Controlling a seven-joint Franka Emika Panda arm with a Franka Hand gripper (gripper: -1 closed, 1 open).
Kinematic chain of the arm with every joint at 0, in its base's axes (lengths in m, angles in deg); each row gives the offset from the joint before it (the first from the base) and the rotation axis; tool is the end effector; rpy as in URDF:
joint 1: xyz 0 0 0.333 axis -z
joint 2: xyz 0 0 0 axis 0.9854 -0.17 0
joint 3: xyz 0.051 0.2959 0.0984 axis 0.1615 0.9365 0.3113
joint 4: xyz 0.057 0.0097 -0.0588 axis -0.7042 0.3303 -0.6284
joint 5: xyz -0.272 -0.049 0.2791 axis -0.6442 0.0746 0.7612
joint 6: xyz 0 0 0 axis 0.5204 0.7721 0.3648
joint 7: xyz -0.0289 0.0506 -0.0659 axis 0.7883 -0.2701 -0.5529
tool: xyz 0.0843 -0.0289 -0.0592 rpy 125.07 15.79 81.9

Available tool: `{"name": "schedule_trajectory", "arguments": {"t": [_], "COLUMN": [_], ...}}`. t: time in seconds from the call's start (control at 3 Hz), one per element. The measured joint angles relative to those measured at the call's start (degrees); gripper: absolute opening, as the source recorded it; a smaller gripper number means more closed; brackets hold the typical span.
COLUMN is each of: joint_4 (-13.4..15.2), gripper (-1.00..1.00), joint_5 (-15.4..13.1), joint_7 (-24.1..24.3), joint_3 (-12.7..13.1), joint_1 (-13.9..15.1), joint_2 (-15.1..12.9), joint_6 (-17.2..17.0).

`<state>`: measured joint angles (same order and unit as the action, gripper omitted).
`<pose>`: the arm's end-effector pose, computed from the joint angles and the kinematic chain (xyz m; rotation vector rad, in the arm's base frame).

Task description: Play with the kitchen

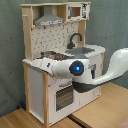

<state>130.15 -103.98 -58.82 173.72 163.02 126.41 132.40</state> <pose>0.2750 0.7390 0.4794 1.3497 1.4827 0.8762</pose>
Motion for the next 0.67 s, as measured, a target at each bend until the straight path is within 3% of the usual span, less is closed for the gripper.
{"name": "schedule_trajectory", "arguments": {"t": [0.67], "joint_4": [7.27], "gripper": [1.00], "joint_5": [-2.67], "joint_7": [2.17], "joint_3": [0.09], "joint_1": [-9.11], "joint_2": [-0.21], "joint_6": [0.15]}}
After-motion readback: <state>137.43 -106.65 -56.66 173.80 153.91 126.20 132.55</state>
